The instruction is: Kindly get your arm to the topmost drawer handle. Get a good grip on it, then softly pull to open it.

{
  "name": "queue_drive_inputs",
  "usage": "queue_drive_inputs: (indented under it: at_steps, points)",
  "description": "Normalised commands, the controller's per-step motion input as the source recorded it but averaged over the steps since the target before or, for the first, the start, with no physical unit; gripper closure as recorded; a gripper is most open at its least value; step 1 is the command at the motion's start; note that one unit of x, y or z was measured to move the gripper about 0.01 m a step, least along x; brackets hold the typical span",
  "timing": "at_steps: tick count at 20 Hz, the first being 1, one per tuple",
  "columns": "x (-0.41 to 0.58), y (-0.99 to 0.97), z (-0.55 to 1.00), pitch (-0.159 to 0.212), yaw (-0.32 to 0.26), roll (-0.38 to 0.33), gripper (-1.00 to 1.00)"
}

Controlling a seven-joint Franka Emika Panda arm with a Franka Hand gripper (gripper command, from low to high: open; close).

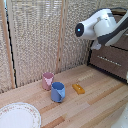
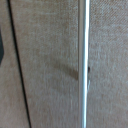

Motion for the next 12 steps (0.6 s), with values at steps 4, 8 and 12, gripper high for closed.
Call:
queue_drive_inputs:
  at_steps: [4, 8, 12]
  points:
    - [-0.001, -0.77, 0.07, 0.013, 0.084, -0.016, -1.0]
    - [-0.036, -0.43, 0.01, 0.008, 0.063, 0.027, 1.0]
    - [0.001, -0.18, 0.0, 0.0, 0.007, -0.001, 1.0]
